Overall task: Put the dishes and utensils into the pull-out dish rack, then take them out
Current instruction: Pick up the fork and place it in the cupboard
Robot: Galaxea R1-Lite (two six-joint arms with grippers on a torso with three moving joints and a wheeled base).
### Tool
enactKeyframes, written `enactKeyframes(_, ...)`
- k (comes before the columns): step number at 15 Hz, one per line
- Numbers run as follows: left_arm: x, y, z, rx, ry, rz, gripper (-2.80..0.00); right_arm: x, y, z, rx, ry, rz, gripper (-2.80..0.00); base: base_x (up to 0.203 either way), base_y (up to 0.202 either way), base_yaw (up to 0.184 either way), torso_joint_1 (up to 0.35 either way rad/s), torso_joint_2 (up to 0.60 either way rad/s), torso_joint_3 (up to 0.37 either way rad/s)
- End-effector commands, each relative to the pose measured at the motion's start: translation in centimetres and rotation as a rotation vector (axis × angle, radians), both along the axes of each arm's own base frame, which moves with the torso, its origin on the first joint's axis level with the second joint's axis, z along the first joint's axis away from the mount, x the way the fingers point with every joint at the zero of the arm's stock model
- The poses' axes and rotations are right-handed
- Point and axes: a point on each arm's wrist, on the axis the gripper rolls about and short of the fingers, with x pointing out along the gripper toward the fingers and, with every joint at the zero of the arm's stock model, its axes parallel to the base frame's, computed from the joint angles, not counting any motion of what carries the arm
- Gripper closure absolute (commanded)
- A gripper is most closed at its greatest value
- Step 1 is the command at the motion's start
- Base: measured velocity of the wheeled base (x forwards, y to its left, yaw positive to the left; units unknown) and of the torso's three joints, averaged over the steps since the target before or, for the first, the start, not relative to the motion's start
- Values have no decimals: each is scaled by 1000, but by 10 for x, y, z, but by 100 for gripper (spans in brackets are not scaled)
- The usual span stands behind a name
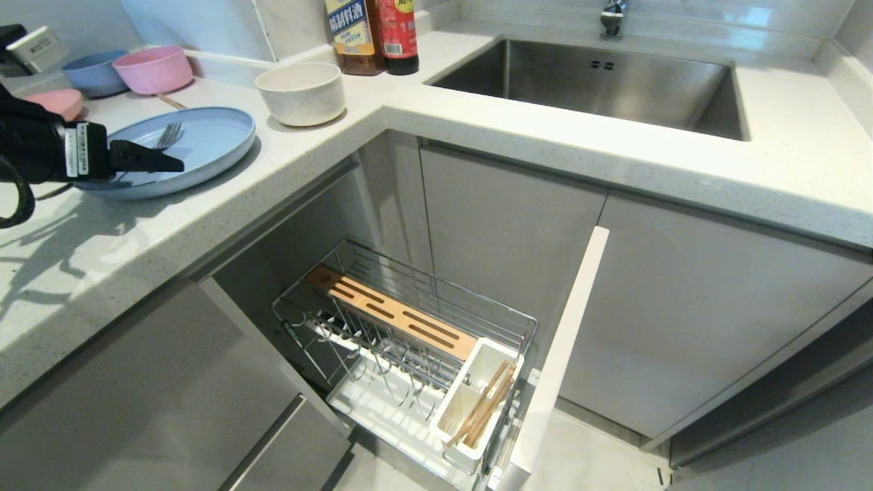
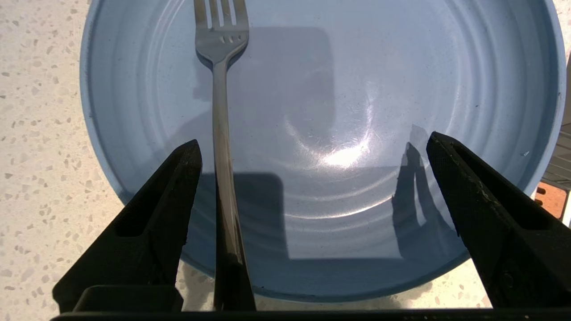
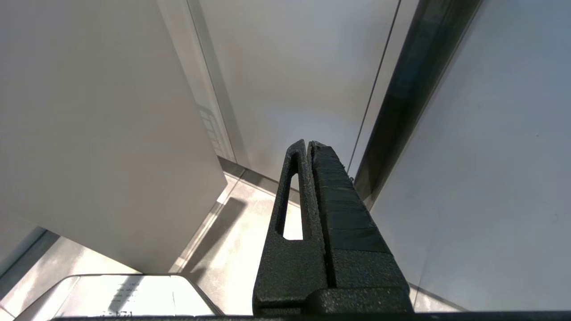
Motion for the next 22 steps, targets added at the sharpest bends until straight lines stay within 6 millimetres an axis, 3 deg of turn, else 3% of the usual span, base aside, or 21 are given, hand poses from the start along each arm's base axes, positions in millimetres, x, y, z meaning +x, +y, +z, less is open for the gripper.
enactKeyframes(1,0,0,0,0,3,-1,-280,0,0,0,0,1,0,0,0,0,0,0,0,0)
enactKeyframes(2,0,0,-1,1,6,-2,-280,0,0,0,0,2,0,0,0,0,0,0,0,0)
enactKeyframes(3,0,0,-1,2,6,-3,-81,0,0,0,0,2,0,0,0,0,0,0,0,0)
enactKeyframes(4,0,0,-1,3,4,-4,0,0,0,0,0,2,0,0,0,0,0,0,0,0)
enactKeyframes(16,1,0,-1,1,6,-3,0,0,0,0,0,2,0,0,0,0,0,0,0,0)
enactKeyframes(19,-9,-2,10,-8,-36,5,0,0,0,0,0,2,0,0,0,0,0,0,0,0)
enactKeyframes(22,-28,-10,30,-159,-122,50,0,0,0,0,0,2,0,0,0,0,0,0,0,0)
